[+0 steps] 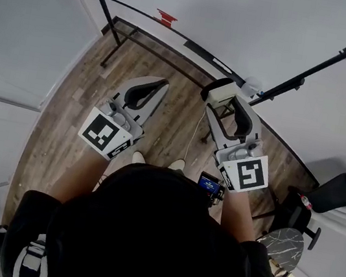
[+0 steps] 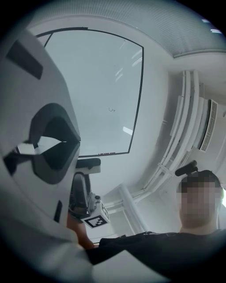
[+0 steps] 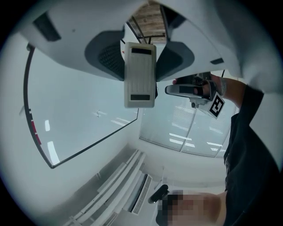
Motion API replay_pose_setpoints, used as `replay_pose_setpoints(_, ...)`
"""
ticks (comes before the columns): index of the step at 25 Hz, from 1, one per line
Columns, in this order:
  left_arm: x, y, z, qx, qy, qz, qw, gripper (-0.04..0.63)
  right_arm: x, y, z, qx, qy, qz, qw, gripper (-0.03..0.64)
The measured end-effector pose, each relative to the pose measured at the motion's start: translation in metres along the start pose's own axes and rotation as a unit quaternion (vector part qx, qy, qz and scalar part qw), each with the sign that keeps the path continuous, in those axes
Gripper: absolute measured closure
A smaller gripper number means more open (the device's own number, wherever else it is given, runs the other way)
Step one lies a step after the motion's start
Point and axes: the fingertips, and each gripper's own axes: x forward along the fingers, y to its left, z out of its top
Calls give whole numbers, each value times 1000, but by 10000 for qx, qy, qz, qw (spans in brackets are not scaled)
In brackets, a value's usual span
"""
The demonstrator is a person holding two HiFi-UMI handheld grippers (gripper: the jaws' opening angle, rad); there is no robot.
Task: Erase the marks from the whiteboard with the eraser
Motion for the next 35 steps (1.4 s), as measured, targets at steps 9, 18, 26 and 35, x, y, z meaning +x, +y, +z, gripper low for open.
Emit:
replay_pose_setpoints(9,25,10,-5,100,207,397,9989,589,18,-19,4,-580,44,90,9983,396)
replay_pose_setpoints(18,11,101,-20,-101,140,441,9989,589,101,10,-13,-736,360,213,9964,396)
replay_pose_setpoints(26,-11,224,-20,-106,122,-242,9996,589,226,40,-15,-850,817,-414,9922,396)
replay_pose_setpoints(35,0,304,-16,-86,88,-868,9962,589,293,36,-6,-868,976,-1194,9842,396)
